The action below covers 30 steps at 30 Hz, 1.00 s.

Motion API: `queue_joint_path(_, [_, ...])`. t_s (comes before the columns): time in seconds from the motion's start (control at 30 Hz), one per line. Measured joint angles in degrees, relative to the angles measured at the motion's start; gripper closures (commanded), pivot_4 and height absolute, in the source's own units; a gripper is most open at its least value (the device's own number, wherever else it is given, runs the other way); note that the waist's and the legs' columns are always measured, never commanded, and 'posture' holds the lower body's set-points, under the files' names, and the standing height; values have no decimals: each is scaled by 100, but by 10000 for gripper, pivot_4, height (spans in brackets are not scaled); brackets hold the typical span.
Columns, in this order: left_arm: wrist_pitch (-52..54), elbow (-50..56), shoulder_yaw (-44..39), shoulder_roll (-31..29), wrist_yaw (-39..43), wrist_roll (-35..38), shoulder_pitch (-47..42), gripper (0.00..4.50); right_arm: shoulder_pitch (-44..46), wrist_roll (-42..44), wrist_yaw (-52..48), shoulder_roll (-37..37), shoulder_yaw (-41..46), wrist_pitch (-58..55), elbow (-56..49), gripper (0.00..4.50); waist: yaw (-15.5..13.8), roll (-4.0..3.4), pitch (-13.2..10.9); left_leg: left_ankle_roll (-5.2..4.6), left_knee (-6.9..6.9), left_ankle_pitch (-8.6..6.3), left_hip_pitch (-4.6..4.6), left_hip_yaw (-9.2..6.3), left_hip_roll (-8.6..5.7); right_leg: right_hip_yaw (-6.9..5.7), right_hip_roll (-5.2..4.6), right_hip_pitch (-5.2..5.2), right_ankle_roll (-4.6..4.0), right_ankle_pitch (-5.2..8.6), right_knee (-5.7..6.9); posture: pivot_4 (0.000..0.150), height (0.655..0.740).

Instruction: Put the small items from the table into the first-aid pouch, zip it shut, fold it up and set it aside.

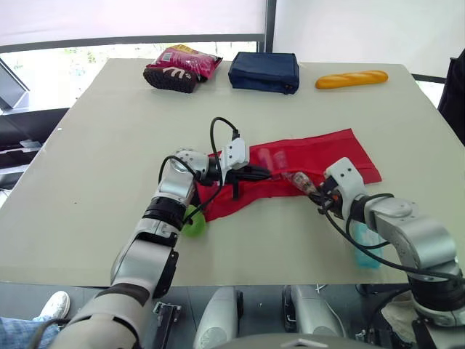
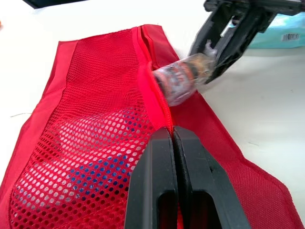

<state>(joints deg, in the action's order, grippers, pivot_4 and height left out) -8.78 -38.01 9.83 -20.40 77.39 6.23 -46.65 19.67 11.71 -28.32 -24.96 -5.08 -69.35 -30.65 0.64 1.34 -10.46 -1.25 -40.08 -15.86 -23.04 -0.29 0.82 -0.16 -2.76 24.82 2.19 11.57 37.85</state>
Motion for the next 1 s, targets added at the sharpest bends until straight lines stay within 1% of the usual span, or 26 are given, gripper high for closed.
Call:
queue_joint_path(0.17, [75, 219, 31, 30, -4, 4, 110, 45000, 87, 4, 353, 213, -61, -174, 146, 41843, 8, 0, 0, 0, 0, 0, 1, 0, 0, 0, 0, 0, 2, 1, 0, 1500, 7134])
queue_joint_path(0.27, [104, 293, 56, 69, -9, 6, 197, 45000, 303, 9, 637, 587, 85, -225, 431, 41843, 18, 0, 0, 0, 0, 0, 3, -1, 3, 0, 3, 0, 3, 1, 3, 1500, 7134])
queue_joint_path(0.4, [134, 389, 110, 111, -11, 16, 199, 45000, 516, 14, 882, 852, 193, -240, 749, 41843, 14, -1, 1, 0, 0, 0, 2, 0, 3, -2, 4, 0, 1, 1, 2, 1500, 7134])
queue_joint_path(0.5, [188, 398, 144, 131, -9, 23, 200, 45000, 709, 24, 1166, 1324, 441, -246, 1037, 41843, 16, -2, 0, 0, 0, 0, 0, 0, 3, 0, 3, 2, -1, -1, 1, 1500, 7134])
queue_joint_path(0.57, [193, 406, 145, 145, -8, 24, 199, 45000, 789, 21, 1268, 1432, 479, -245, 1139, 41843, 17, -2, 0, 0, 1, 0, 0, 0, 2, 1, 2, 3, -2, -1, 2, 1500, 7134])
queue_joint_path(0.63, [207, 419, 147, 152, -8, 26, 200, 45000, 934, 1, 1490, 1706, 558, -160, 1337, 41843, 20, -2, 0, 0, 1, 0, 0, -1, 2, 1, 3, 4, -1, -1, 2, 1500, 7134])
queue_joint_path(0.73, [218, 449, 147, 150, -8, 28, 204, 45000, 1026, -39, 1644, 1844, 558, -61, 1510, 41843, 22, -3, 0, 0, 1, 0, 0, 0, 2, 0, 3, 4, -1, -1, 2, 1500, 7134])
queue_joint_path(0.87, [225, 561, 149, 161, -8, 28, 210, 45000, 1210, -205, 2116, 2485, 550, 244, 1804, 41843, 35, -4, 0, 0, 2, 0, 0, -2, 4, 0, 6, 6, -2, -1, 3, 1500, 7134])
queue_joint_path(0.97, [230, 585, 150, 167, -9, 33, 212, 45000, 1206, -247, 2276, 2640, 536, 392, 1844, 41843, 30, -5, -1, 0, 4, 0, -3, -6, 4, 0, 4, 8, -2, -1, 1, 1500, 7134])
queue_joint_path(1.0, [232, 585, 149, 166, -10, 42, 212, 45000, 1201, -254, 2293, 2650, 532, 423, 1844, 31628, 26, -5, -1, 0, 4, 0, -5, -6, 2, 0, 3, 8, -2, -1, 0, 1500, 7134])
